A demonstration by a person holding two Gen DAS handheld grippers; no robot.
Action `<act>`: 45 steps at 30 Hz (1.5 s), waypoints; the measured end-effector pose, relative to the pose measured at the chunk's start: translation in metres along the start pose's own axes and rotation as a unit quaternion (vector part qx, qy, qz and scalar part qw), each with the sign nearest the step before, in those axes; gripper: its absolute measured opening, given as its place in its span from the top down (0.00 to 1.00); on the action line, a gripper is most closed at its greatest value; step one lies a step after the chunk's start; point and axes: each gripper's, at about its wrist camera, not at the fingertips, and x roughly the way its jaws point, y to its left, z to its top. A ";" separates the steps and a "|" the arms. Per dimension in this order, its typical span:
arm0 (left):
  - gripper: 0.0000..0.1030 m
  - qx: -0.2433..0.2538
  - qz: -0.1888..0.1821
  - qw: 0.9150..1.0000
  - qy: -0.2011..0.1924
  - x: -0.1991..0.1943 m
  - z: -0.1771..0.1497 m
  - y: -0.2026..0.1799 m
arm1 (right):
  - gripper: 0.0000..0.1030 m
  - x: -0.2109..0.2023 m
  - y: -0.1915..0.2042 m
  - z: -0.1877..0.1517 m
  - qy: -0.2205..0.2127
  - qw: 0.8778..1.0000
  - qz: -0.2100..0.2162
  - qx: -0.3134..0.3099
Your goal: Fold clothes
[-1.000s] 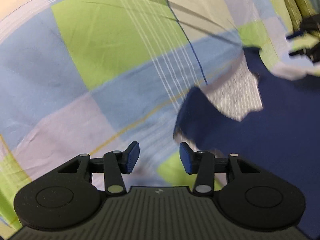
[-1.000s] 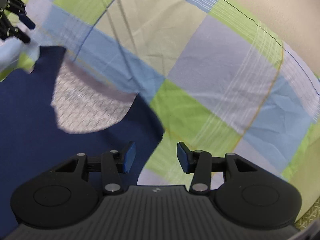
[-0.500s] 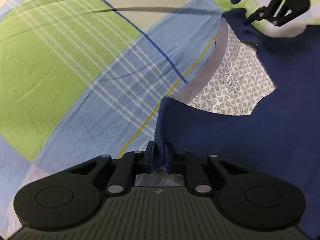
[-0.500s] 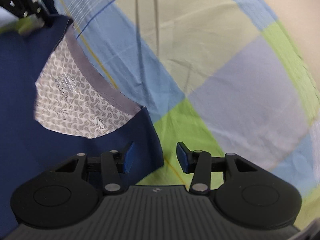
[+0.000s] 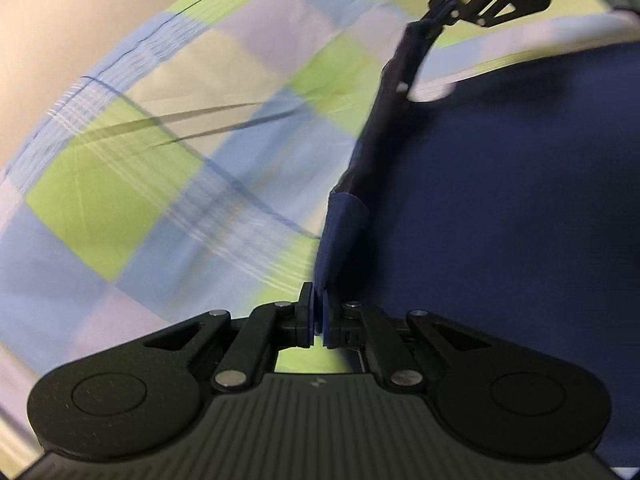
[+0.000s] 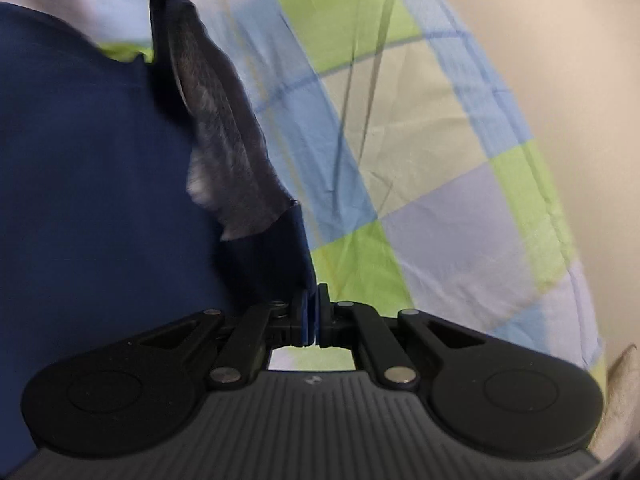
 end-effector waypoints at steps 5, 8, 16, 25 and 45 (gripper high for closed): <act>0.99 -0.025 -0.047 0.998 0.025 -0.019 -0.007 -0.057 | 1.00 -0.068 0.055 -0.026 0.032 0.998 0.057 -0.014; 0.99 -0.040 -0.052 0.997 0.037 -0.010 -0.007 -0.071 | 1.00 -0.072 0.071 -0.037 0.047 0.996 0.081 -0.007; 0.98 -0.044 -0.061 0.996 0.055 -0.015 -0.003 -0.079 | 0.99 -0.075 0.078 -0.041 0.052 0.994 0.099 0.000; 0.86 -0.024 -0.027 0.999 0.041 -0.093 -0.014 -0.109 | 0.91 -0.159 0.082 -0.054 0.051 0.996 0.069 0.028; 0.35 0.203 -0.003 0.977 0.057 -0.147 -0.033 -0.290 | 0.67 -0.317 0.120 -0.082 0.081 0.982 0.041 0.168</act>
